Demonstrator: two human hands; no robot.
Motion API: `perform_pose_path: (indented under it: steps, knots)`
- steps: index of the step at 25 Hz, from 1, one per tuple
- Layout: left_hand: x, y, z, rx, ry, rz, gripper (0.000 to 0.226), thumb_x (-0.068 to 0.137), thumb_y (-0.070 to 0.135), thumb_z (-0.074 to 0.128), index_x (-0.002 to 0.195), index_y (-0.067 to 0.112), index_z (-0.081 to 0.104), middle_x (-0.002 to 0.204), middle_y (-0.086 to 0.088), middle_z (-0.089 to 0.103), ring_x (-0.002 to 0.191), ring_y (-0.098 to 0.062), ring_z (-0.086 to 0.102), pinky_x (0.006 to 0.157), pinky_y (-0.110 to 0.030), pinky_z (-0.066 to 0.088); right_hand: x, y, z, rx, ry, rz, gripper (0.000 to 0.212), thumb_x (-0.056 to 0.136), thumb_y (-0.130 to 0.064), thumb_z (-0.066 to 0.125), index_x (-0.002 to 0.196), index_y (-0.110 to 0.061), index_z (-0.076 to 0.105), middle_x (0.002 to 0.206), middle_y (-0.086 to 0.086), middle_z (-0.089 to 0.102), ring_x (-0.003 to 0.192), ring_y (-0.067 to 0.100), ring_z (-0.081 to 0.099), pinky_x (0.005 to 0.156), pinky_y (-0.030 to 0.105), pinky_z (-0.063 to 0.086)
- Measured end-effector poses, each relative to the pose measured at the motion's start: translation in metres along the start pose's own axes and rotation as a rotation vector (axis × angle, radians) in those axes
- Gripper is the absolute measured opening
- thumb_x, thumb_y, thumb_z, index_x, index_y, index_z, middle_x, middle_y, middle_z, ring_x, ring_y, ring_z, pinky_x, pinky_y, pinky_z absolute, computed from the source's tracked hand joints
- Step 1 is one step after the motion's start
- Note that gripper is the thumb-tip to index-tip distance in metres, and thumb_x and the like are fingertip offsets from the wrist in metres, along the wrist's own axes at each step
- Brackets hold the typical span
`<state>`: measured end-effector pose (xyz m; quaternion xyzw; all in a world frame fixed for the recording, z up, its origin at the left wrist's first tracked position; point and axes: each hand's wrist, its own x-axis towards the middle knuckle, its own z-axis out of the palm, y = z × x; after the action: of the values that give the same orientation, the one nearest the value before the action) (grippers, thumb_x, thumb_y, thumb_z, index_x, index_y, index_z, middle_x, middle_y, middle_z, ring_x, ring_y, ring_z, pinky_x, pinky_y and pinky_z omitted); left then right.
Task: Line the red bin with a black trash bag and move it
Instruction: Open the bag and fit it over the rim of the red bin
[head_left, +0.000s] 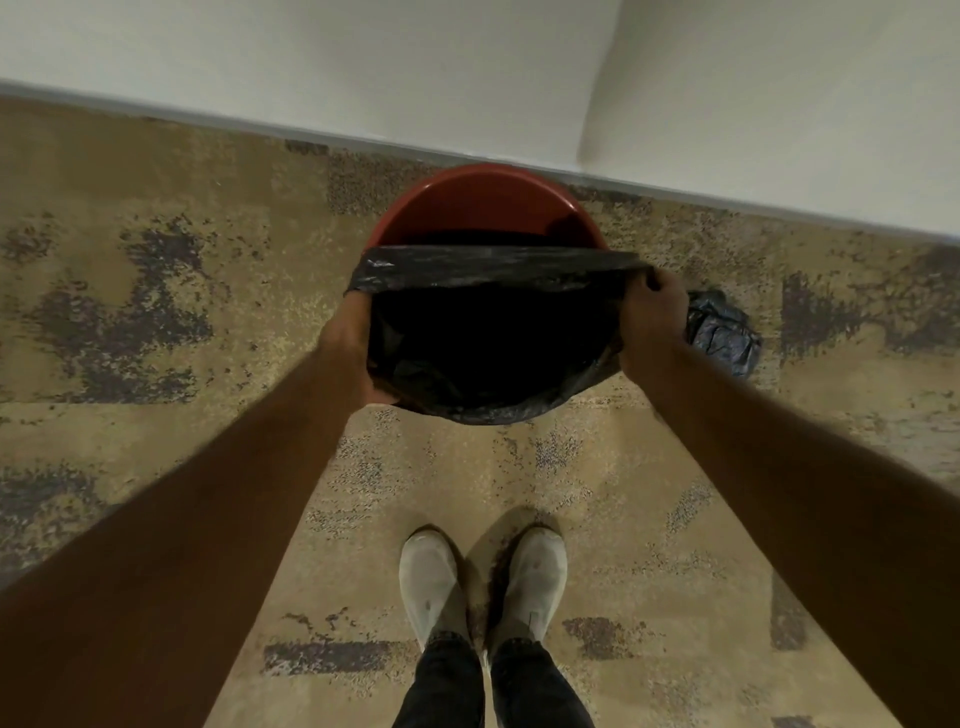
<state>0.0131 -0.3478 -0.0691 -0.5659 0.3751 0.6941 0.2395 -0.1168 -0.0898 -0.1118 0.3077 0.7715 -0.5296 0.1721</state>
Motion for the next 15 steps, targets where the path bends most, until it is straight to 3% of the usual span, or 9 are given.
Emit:
perform_pose_path:
  steps: [2, 3, 6, 8, 10, 12, 13, 15]
  knots:
    - [0.004, 0.011, -0.002, 0.075, -0.014, 0.011, 0.053, 0.069, 0.075, 0.067, 0.089, 0.029, 0.083, 0.092, -0.009, 0.082, 0.081, -0.039, 0.078, 0.064, -0.061, 0.061, 0.01, -0.01, 0.008, 0.002, -0.004, -0.013, 0.016, 0.1, -0.024, 0.058, 0.112, -0.017, 0.067, 0.105, 0.0, 0.073, 0.096, 0.015, 0.071, 0.074, 0.03, 0.061]
    - [0.005, 0.017, -0.002, 0.116, 0.024, 0.007, 0.052, 0.068, 0.076, 0.068, 0.08, 0.027, 0.081, 0.079, -0.007, 0.081, 0.072, -0.037, 0.077, 0.055, -0.053, 0.06, 0.015, -0.015, 0.011, -0.022, -0.002, -0.039, 0.015, 0.1, -0.023, 0.059, 0.111, -0.017, 0.067, 0.102, -0.002, 0.072, 0.094, 0.015, 0.071, 0.071, 0.027, 0.06]
    - [0.013, 0.03, -0.004, 0.243, 0.175, 0.035, 0.055, 0.067, 0.078, 0.066, 0.091, 0.029, 0.068, 0.09, -0.003, 0.075, 0.081, -0.03, 0.068, 0.053, -0.042, 0.058, 0.024, -0.029, 0.018, -0.119, 0.007, -0.13, 0.019, 0.099, -0.018, 0.058, 0.113, -0.015, 0.069, 0.092, -0.006, 0.07, 0.084, 0.009, 0.068, 0.057, 0.016, 0.054]
    - [0.02, 0.036, -0.005, 0.263, 0.213, 0.088, 0.062, 0.068, 0.076, 0.067, 0.102, 0.025, 0.068, 0.097, -0.003, 0.072, 0.086, -0.03, 0.067, 0.064, -0.047, 0.06, 0.03, -0.038, 0.023, -0.146, -0.018, -0.157, 0.018, 0.098, -0.016, 0.06, 0.112, -0.015, 0.072, 0.094, -0.003, 0.074, 0.084, 0.012, 0.07, 0.061, 0.02, 0.059]
    - [0.027, 0.042, -0.008, 0.285, 0.294, 0.171, 0.069, 0.072, 0.073, 0.067, 0.111, 0.016, 0.066, 0.097, -0.006, 0.07, 0.086, -0.034, 0.068, 0.071, -0.051, 0.061, 0.034, -0.046, 0.029, -0.212, -0.009, -0.228, 0.018, 0.096, -0.014, 0.062, 0.11, -0.014, 0.074, 0.088, -0.005, 0.073, 0.079, 0.01, 0.069, 0.056, 0.015, 0.057]
    - [0.03, 0.049, -0.009, 0.357, 0.373, 0.278, 0.063, 0.076, 0.07, 0.065, 0.1, 0.011, 0.065, 0.092, -0.009, 0.07, 0.077, -0.034, 0.071, 0.058, -0.044, 0.062, 0.037, -0.054, 0.035, -0.274, 0.003, -0.315, 0.019, 0.094, -0.014, 0.063, 0.109, -0.015, 0.075, 0.088, -0.007, 0.072, 0.078, 0.007, 0.067, 0.054, 0.01, 0.051]
    - [0.031, 0.053, -0.01, 0.443, 0.416, 0.34, 0.06, 0.076, 0.069, 0.063, 0.092, 0.011, 0.066, 0.089, -0.009, 0.071, 0.072, -0.033, 0.072, 0.053, -0.041, 0.062, 0.038, -0.058, 0.037, -0.3, -0.004, -0.348, 0.019, 0.093, -0.015, 0.064, 0.109, -0.016, 0.075, 0.092, -0.006, 0.074, 0.082, 0.008, 0.068, 0.059, 0.012, 0.053]
    - [0.034, 0.059, -0.011, 0.587, 0.48, 0.448, 0.058, 0.072, 0.069, 0.06, 0.083, 0.013, 0.067, 0.085, -0.01, 0.074, 0.067, -0.033, 0.074, 0.057, -0.046, 0.065, 0.039, -0.064, 0.044, -0.324, -0.038, -0.394, 0.019, 0.092, -0.017, 0.064, 0.107, -0.019, 0.075, 0.097, -0.007, 0.074, 0.09, 0.009, 0.069, 0.073, 0.019, 0.056]
